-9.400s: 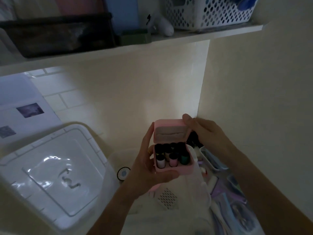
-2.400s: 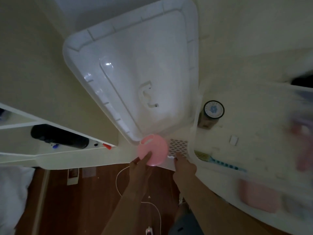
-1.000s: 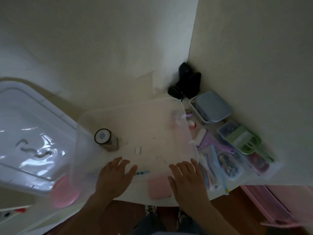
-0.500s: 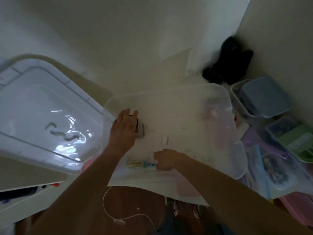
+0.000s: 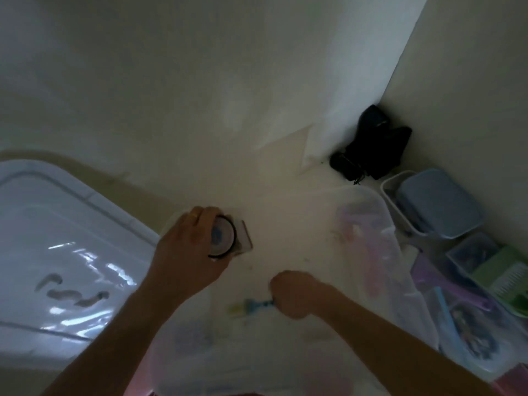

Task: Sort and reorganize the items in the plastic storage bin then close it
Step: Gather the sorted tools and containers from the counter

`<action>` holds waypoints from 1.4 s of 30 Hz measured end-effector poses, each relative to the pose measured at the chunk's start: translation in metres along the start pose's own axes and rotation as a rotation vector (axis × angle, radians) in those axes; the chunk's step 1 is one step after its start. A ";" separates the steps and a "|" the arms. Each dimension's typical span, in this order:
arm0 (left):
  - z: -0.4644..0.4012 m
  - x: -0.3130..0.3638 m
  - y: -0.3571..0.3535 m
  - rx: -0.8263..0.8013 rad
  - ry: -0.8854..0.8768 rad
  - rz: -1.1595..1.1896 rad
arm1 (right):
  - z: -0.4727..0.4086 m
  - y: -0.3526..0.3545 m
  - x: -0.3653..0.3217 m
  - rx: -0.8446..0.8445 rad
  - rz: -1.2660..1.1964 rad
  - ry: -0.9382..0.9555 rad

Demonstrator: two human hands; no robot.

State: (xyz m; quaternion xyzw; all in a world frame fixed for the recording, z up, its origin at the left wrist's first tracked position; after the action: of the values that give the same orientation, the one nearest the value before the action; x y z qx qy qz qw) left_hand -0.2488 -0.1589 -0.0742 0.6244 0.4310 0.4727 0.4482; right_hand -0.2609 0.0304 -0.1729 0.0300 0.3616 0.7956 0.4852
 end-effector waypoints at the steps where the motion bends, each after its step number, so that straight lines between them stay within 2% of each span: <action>1: -0.012 0.009 0.018 0.028 -0.044 0.009 | 0.017 0.023 0.016 0.102 0.027 -0.015; 4: -0.057 0.037 0.058 0.040 -0.098 0.044 | 0.073 0.099 0.070 0.294 0.095 -0.091; 7: -0.103 0.056 0.072 0.053 -0.131 0.053 | 0.129 0.167 0.123 0.344 0.129 -0.228; 9: -0.134 0.058 0.065 0.041 -0.150 0.030 | 0.146 0.198 0.155 0.375 0.130 -0.307; 12: -0.179 0.056 0.026 -0.067 -0.155 -0.027 | 0.116 0.219 0.191 0.463 0.117 -0.373; 15: -0.210 0.052 -0.035 -0.227 -0.163 -0.117 | 0.041 0.209 0.212 0.408 0.132 -0.370; 18: -0.227 0.047 -0.084 -0.361 -0.186 -0.217 | -0.029 0.183 0.232 0.387 0.033 -0.313; 25: -0.230 0.029 -0.141 -0.511 -0.261 -0.310 | -0.101 0.150 0.247 0.488 -0.107 -0.310; 29: -0.224 0.024 -0.149 -0.556 -0.230 -0.278 | -0.118 0.128 0.250 0.393 -0.015 -0.366; 32: -0.218 0.027 -0.146 -0.565 -0.202 -0.247 | -0.114 0.126 0.252 0.396 -0.108 -0.376; 34: -0.215 0.029 -0.137 -0.593 -0.115 -0.209 | -0.095 0.127 0.254 0.460 -0.286 -0.368; 36: -0.209 0.042 -0.118 -0.634 -0.029 -0.205 | -0.057 0.129 0.253 0.645 -0.476 -0.343; 37: -0.207 0.051 -0.107 -0.603 -0.006 -0.197 | -0.033 0.129 0.252 0.743 -0.549 -0.332; 39: -0.203 0.080 -0.083 -0.379 0.003 -0.095 | 0.021 0.124 0.247 0.891 -0.665 -0.321; 40: -0.200 0.101 -0.071 -0.251 -0.034 -0.057 | 0.049 0.118 0.243 0.951 -0.741 -0.311; 42: -0.187 0.154 -0.054 -0.098 -0.130 -0.031 | 0.109 0.094 0.236 1.043 -0.827 -0.316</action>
State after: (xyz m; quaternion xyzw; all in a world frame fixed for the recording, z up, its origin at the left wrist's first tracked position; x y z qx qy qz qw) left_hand -0.4098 0.0302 -0.0666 0.6246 0.3869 0.4445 0.5124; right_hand -0.4122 0.2520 -0.1075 0.2349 0.6044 0.2524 0.7182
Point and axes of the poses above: each hand's wrist, its own z-axis away from the middle knuckle, its own y-axis out of the back of the hand, x = y × z, the point moved 3 cm from there along -z, towards the middle knuckle, and after that the axes turned 6 degrees about -y, right-handed, at the moved point
